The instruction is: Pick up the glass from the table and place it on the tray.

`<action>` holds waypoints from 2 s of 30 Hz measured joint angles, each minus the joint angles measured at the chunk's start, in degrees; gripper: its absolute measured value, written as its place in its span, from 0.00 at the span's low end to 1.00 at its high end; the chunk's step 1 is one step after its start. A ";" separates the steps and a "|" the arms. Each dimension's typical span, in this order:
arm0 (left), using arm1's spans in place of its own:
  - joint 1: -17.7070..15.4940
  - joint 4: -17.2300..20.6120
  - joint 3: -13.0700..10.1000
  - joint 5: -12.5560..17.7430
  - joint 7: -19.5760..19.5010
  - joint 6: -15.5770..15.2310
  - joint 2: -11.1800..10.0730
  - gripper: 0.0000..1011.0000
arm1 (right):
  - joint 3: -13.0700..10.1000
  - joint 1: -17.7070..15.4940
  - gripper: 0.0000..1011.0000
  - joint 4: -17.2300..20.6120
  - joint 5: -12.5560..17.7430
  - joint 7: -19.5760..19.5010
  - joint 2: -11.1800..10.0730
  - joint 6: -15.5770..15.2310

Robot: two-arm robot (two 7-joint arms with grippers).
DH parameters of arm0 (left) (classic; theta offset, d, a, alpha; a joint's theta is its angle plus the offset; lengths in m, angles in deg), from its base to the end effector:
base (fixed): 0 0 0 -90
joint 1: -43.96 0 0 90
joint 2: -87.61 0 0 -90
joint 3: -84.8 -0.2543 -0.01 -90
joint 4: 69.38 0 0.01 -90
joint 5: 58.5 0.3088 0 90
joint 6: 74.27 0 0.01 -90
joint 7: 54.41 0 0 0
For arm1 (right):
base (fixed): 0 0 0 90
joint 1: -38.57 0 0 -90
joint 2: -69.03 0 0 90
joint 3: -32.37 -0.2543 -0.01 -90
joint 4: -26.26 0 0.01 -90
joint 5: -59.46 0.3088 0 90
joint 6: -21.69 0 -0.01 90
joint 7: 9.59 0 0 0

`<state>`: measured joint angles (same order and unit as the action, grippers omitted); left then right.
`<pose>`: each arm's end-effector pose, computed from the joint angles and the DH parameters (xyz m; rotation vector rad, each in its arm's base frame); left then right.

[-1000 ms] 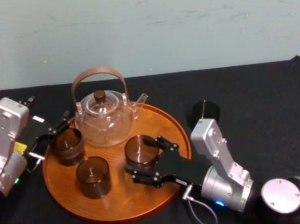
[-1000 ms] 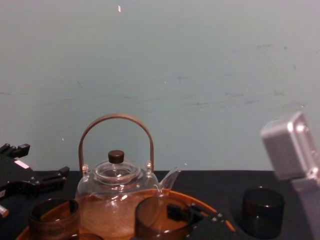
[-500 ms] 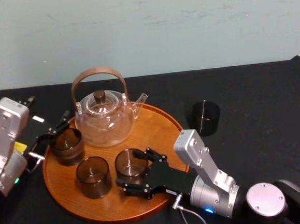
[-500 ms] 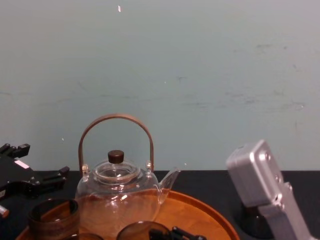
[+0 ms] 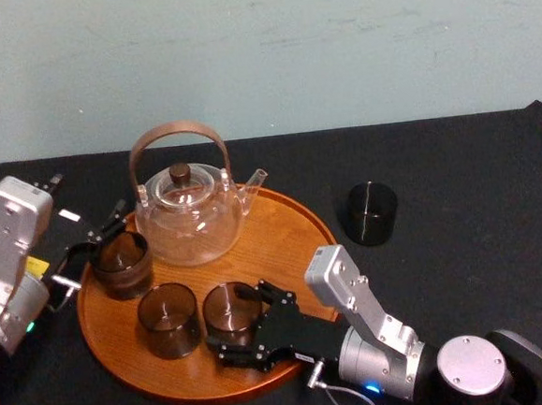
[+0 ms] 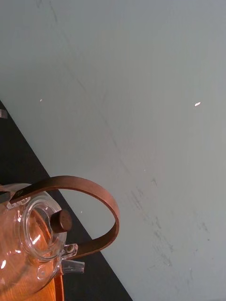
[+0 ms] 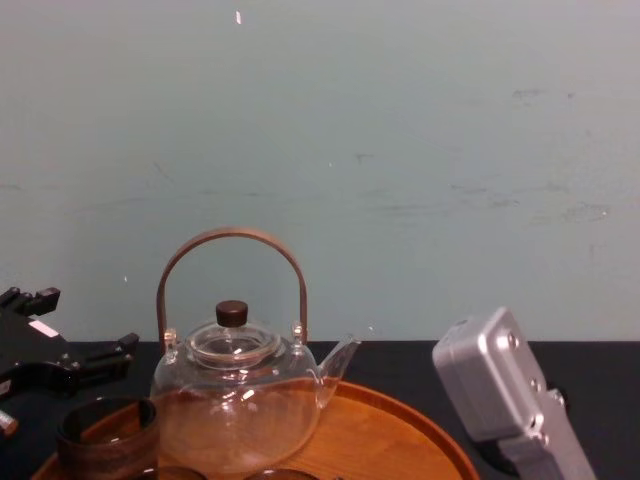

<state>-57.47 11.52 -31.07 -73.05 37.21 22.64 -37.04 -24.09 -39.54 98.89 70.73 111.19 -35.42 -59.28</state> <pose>0.3522 0.0624 -0.2735 0.3045 -0.2850 1.2478 0.3345 0.0773 -0.3272 -0.1633 -0.0241 -0.5376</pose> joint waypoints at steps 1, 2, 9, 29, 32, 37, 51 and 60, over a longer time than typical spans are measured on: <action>0.00 0.00 0.00 0.00 0.00 0.00 0.00 0.99 | 0.04 0.01 0.90 -0.09 -0.02 0.01 0.01 0.01; 0.00 0.00 0.00 0.00 0.00 0.00 0.00 0.99 | 0.11 0.02 0.90 -0.17 -0.09 0.02 0.01 0.03; 0.00 0.00 0.00 0.00 0.00 0.00 0.00 0.99 | 0.23 0.02 0.90 -0.30 -0.32 -0.07 0.00 0.07; 0.00 0.00 0.00 0.00 0.00 0.00 0.00 0.99 | 0.18 0.03 0.99 -0.26 -0.23 -0.09 0.00 0.06; 0.00 0.00 0.00 0.00 0.00 0.00 0.00 0.99 | 0.17 0.02 0.99 -0.26 -0.22 -0.09 0.00 0.05; 0.00 0.00 0.00 0.00 0.00 0.00 0.00 0.99 | -0.55 -0.37 0.99 1.34 0.59 0.12 -0.58 1.13; 0.00 0.00 0.00 0.00 0.00 0.00 0.00 0.99 | -2.98 -3.16 0.99 10.19 2.79 0.55 -4.06 4.41; 0.00 0.00 0.00 0.00 0.00 0.00 0.00 0.99 | -6.25 -6.21 0.99 13.83 3.74 -1.83 -6.76 4.56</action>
<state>-57.48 11.52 -31.07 -73.05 37.21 22.64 -37.04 -30.35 -45.75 112.72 74.47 109.36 -42.18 -54.72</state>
